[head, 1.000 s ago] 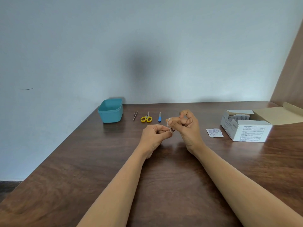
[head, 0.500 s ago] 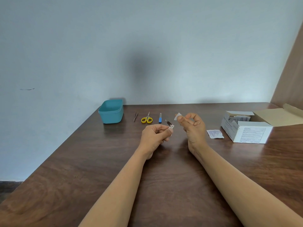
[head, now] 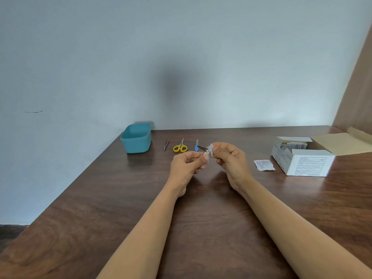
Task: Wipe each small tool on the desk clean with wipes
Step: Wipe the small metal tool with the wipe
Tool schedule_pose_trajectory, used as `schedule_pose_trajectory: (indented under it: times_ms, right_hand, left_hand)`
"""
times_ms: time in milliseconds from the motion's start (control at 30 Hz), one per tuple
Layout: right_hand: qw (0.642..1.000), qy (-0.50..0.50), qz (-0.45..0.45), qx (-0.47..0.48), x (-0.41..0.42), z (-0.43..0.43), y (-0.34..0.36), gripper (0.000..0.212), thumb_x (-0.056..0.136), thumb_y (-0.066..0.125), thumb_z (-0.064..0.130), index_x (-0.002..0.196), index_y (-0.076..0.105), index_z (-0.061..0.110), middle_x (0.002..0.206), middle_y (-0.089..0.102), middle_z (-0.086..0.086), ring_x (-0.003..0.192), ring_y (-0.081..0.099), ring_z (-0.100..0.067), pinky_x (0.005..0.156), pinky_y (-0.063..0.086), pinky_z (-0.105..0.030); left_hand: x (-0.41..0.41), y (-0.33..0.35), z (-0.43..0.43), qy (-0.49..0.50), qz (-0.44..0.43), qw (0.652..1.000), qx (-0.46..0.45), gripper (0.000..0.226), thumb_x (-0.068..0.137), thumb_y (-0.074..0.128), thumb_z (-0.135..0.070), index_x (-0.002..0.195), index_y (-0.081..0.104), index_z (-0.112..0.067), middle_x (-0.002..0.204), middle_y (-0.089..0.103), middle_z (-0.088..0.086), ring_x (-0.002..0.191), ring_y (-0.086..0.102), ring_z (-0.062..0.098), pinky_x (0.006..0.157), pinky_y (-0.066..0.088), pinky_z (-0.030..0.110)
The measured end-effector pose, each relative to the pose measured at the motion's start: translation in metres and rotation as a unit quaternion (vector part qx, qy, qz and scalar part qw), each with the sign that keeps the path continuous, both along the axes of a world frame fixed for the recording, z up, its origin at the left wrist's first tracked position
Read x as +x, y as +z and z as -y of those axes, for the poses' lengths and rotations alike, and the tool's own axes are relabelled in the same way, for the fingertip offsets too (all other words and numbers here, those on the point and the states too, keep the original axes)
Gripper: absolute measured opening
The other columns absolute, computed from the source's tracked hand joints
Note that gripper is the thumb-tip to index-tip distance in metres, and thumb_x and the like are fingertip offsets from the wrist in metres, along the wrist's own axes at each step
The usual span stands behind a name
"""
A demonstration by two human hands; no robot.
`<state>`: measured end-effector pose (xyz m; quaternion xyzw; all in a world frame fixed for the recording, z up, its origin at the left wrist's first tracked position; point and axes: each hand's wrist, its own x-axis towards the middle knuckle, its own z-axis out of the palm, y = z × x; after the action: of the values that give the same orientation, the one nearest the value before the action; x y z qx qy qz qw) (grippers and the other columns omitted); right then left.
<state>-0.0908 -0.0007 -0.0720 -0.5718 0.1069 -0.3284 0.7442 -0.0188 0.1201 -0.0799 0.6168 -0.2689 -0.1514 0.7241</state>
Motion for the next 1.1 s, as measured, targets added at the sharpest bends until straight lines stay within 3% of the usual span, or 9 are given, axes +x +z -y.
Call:
schedule_pose_trajectory:
  times_ms: [133,233,433,733,900,1100]
  right_hand:
    - [0.999,0.039,0.010,0.010,-0.003,-0.002,0.003,0.016,0.089,0.058,0.002,0.087,0.071,0.012,0.069,0.067,0.003,0.061,0.053,-0.004,0.061,0.043,-0.017]
    - [0.998,0.053,0.019,-0.008,-0.004,-0.002,0.003,0.009,0.086,0.065,0.006,0.091,0.070,0.012,0.074,0.071,0.004,0.069,0.058,-0.006,0.063,0.043,-0.018]
    - [0.997,0.050,0.049,-0.034,-0.002,-0.004,0.000,0.020,0.077,0.070,-0.004,0.090,0.068,0.012,0.077,0.075,-0.003,0.072,0.067,-0.010,0.070,0.050,-0.018]
    - [0.996,0.029,0.060,-0.058,-0.001,-0.001,-0.002,0.022,0.086,0.060,-0.007,0.105,0.060,0.003,0.068,0.073,0.003,0.060,0.061,0.001,0.058,0.044,-0.011]
    - [0.993,0.008,0.062,-0.102,0.002,-0.001,-0.006,0.016,0.090,0.056,-0.003,0.104,0.063,0.002,0.070,0.073,0.004,0.070,0.066,-0.004,0.066,0.047,-0.012]
    - [0.988,0.029,0.055,-0.139,0.003,0.000,-0.008,0.028,0.080,0.066,-0.010,0.106,0.064,0.001,0.083,0.075,0.001,0.080,0.067,-0.009,0.078,0.053,-0.022]
  left_hand:
    - [0.002,-0.001,0.000,0.004,0.000,1.000,0.001,0.018,0.082,0.075,-0.016,0.097,0.073,-0.006,0.071,0.070,-0.001,0.057,0.057,0.002,0.053,0.043,0.014]
    - [0.002,-0.002,0.001,0.003,-0.004,1.000,-0.007,0.017,0.082,0.074,-0.015,0.096,0.073,-0.005,0.072,0.070,0.000,0.056,0.057,0.002,0.052,0.043,0.014]
    - [0.002,-0.003,0.001,0.003,-0.018,0.999,-0.030,0.016,0.082,0.073,-0.013,0.096,0.072,-0.004,0.074,0.069,0.003,0.056,0.055,0.003,0.052,0.042,0.015]
    - [0.003,-0.003,0.001,0.000,-0.030,0.999,-0.040,0.009,0.081,0.074,-0.014,0.090,0.073,-0.011,0.073,0.070,0.002,0.056,0.055,0.003,0.051,0.042,0.015]
    - [0.004,-0.003,0.001,0.002,-0.031,0.999,-0.039,0.009,0.081,0.075,-0.014,0.089,0.073,-0.011,0.073,0.070,0.002,0.057,0.055,0.004,0.051,0.042,0.015]
    - [0.006,-0.004,0.001,0.010,-0.036,0.998,-0.045,0.019,0.081,0.075,-0.016,0.096,0.073,-0.005,0.079,0.067,0.010,0.058,0.055,0.004,0.052,0.042,0.015]
